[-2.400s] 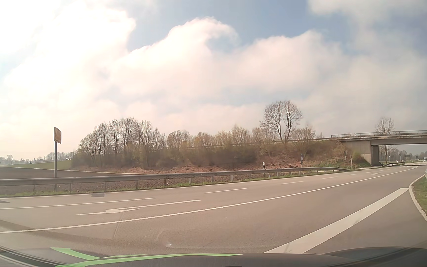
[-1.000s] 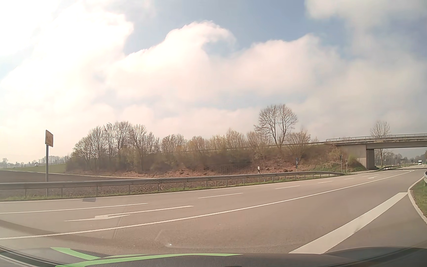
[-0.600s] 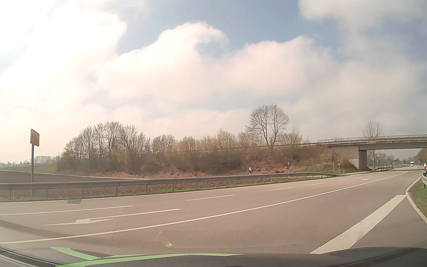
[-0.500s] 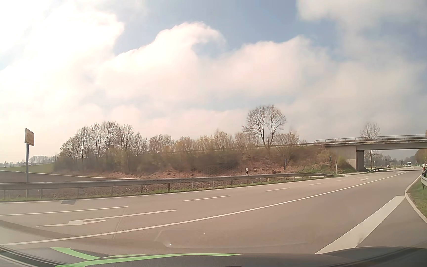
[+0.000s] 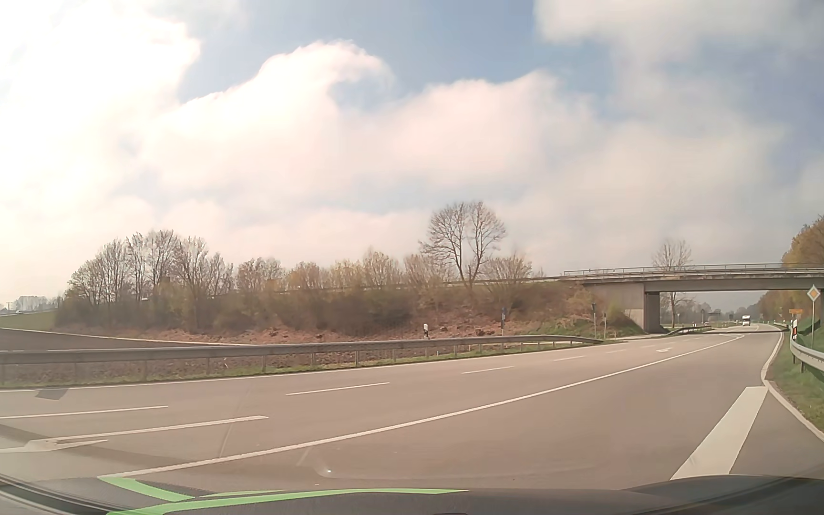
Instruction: Follow the waypoints while adhering to traffic rules and regulations
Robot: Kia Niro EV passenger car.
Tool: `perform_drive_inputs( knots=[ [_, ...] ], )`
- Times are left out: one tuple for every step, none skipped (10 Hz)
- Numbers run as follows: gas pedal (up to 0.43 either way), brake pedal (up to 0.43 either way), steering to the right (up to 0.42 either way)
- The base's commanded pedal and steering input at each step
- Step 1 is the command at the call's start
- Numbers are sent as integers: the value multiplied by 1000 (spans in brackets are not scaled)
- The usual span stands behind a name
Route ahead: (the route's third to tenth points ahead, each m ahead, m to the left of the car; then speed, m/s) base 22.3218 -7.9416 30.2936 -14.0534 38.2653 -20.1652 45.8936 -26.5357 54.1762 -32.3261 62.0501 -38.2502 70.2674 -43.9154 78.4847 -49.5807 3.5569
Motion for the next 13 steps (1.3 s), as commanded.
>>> perform_drive_inputs(
  knots=[
    [551, 0, 300],
    [551, 0, 300],
    [551, 0, 297],
    [551, 0, 294],
    [551, 0, 287],
    [551, 0, 279],
    [551, 0, 272],
    [551, 0, 262],
    [551, 0, 253],
    [559, 0, 247],
    [559, 0, 239],
    [571, 0, 228],
    [571, 0, 218]
  ],
)
